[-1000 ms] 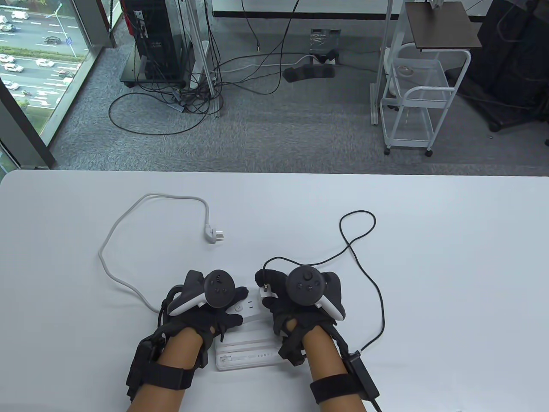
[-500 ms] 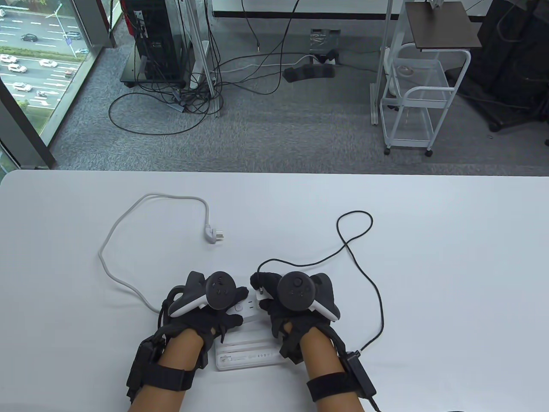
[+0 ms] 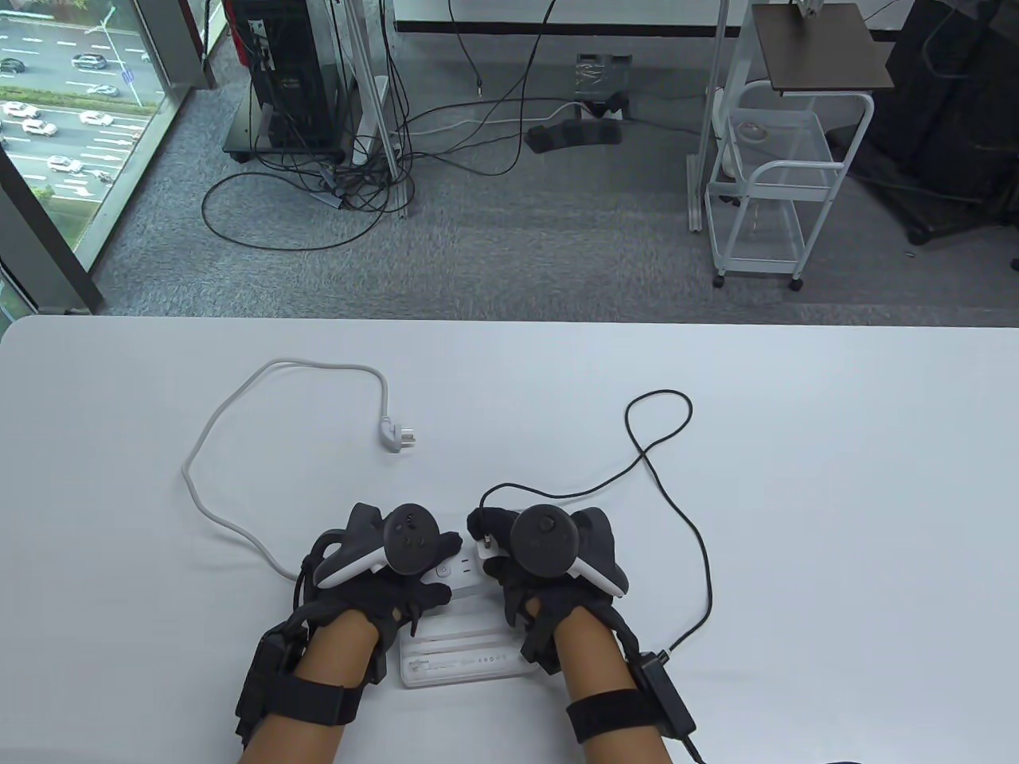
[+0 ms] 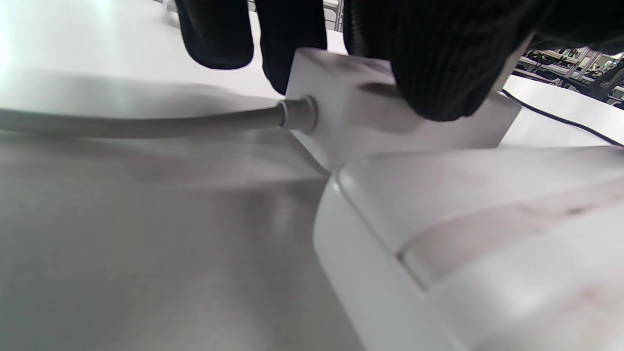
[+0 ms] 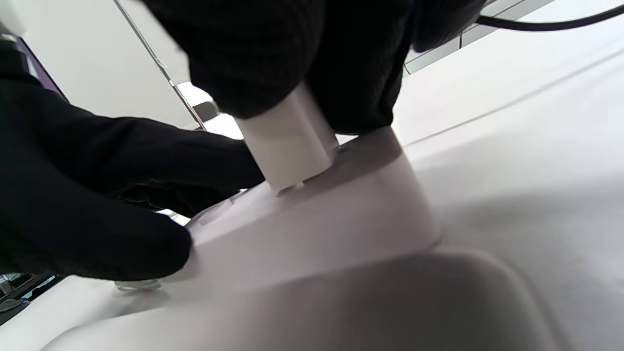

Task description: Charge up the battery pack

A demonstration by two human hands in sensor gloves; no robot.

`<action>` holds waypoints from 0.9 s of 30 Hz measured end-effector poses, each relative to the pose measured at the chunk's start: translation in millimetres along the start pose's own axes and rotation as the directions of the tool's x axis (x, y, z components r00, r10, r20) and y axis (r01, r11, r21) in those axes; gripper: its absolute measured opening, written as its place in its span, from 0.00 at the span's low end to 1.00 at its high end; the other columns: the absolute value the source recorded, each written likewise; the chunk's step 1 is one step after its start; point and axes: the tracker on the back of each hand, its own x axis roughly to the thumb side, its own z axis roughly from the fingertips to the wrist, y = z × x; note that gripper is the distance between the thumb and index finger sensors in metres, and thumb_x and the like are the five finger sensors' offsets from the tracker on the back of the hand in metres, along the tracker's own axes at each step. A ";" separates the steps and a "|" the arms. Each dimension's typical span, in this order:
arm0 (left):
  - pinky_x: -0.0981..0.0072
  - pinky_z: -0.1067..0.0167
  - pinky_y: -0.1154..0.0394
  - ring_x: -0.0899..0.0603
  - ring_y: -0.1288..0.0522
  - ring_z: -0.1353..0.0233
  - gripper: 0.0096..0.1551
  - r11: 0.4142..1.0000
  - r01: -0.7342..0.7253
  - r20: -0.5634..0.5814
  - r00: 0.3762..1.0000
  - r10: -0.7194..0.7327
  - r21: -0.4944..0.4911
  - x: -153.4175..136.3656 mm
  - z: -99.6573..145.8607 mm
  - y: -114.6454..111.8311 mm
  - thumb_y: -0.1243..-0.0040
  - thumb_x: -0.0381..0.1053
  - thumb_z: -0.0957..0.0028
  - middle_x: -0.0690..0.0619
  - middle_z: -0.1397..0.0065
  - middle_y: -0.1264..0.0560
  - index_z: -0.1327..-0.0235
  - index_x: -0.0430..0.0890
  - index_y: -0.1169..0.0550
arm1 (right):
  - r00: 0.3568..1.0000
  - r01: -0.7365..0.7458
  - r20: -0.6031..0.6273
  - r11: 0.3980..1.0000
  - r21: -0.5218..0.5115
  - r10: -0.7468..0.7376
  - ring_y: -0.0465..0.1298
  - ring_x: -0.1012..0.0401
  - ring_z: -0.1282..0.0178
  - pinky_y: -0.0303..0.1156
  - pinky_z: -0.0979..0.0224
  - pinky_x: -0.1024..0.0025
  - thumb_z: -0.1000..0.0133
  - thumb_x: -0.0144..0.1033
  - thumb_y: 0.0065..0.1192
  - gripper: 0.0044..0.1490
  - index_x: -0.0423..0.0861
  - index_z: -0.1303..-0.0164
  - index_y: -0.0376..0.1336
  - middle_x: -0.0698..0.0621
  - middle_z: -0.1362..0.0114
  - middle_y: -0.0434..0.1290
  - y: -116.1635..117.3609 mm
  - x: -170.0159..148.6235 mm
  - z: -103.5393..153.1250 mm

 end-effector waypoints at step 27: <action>0.25 0.30 0.46 0.30 0.34 0.22 0.50 0.999 0.047 0.030 0.998 -0.047 0.029 11.9 10.2 6.5 0.32 0.66 0.53 0.43 0.18 0.33 0.17 0.55 0.36 | 0.980 0.198 -0.030 0.978 0.067 -0.196 0.67 0.34 0.24 0.54 0.26 0.28 0.51 0.30 0.67 0.45 0.49 0.25 0.49 0.36 0.19 0.57 -2.5 -9.2 17.6</action>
